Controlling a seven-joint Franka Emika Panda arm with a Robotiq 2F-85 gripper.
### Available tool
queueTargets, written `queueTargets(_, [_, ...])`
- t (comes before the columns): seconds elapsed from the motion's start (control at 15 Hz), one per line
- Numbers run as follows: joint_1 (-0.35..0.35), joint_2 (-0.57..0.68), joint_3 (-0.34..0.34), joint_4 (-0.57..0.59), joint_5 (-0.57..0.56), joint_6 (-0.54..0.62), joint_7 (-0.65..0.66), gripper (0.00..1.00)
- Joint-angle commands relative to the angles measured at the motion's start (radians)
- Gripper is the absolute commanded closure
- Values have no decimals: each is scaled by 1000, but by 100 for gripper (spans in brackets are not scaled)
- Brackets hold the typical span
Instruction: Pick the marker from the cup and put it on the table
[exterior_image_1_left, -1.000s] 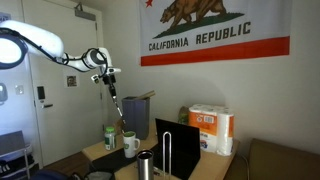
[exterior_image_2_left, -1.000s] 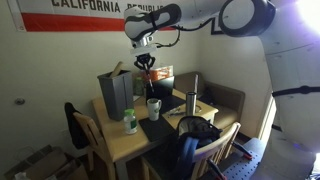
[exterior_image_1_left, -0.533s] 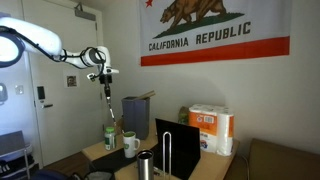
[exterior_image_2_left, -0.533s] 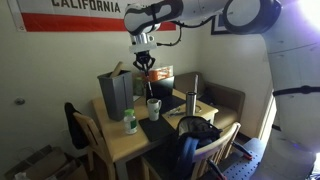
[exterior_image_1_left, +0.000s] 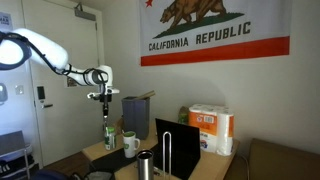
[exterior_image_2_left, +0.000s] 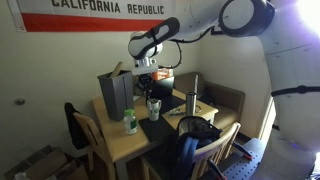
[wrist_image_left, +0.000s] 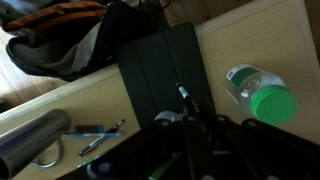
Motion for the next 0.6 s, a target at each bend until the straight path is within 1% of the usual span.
queueTargets(0.0, [-9,6,20,-66,16,140,-26,94])
queueTargets(0.13, [1,17,18,-92,-7,250,-35,94])
queueTargets(0.27, [21,33,6,-114,-64,376,-39,94])
queueTargets(0.53, [53,70,-21,-156,-196,544,-38,94])
